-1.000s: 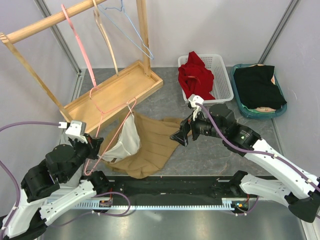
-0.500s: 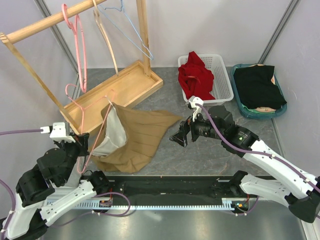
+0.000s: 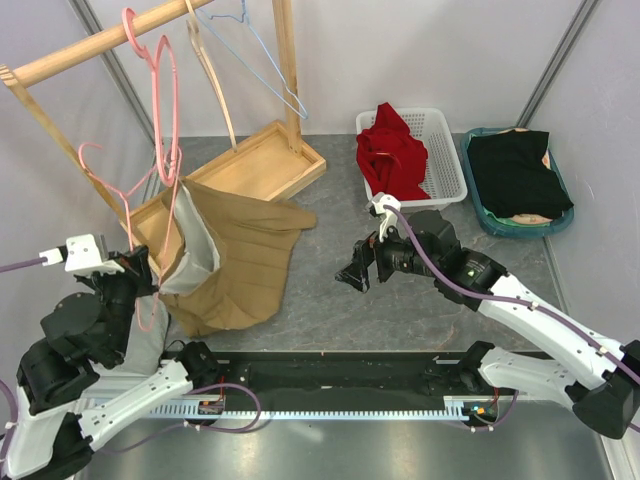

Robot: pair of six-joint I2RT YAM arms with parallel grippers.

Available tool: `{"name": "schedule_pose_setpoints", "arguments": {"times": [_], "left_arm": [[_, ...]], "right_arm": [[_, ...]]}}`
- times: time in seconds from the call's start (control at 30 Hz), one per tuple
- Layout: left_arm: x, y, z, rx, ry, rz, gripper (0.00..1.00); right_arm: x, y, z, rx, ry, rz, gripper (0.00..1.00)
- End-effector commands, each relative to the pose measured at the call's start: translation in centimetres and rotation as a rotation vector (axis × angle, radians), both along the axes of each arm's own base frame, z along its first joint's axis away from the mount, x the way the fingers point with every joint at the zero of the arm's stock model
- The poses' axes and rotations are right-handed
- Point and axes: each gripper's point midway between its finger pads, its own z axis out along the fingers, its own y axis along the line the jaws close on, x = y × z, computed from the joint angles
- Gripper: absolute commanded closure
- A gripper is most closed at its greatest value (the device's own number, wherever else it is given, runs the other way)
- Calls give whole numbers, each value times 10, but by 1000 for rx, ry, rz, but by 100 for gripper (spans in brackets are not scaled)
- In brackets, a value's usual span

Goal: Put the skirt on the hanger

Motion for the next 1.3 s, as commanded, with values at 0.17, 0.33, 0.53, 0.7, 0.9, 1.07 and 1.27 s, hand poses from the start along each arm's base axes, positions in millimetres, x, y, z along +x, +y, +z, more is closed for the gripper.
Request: {"name": "schedule_pose_setpoints", "arguments": {"times": [0.17, 0.33, 0.53, 0.7, 0.9, 1.07, 1.27], "left_arm": [[46, -23, 95, 142, -76, 158, 98], [50, -30, 102, 127, -117, 132, 98], [50, -30, 83, 161, -60, 137, 98], [51, -33, 47, 153, 20, 150, 98], [56, -38, 20, 166, 78, 164, 98], [72, -50, 13, 189, 121, 136, 98], [103, -53, 9, 164, 158, 131, 98]], "right_arm": [[4, 6, 9, 47, -1, -19, 2], [2, 5, 7, 47, 0, -16, 2], [2, 5, 2, 41, 15, -18, 2], [1, 7, 4, 56, 13, -12, 2], [-1, 7, 8, 66, 11, -5, 2], [-2, 7, 9, 73, 12, -2, 2], [-4, 6, 8, 74, 18, -2, 2]]}}
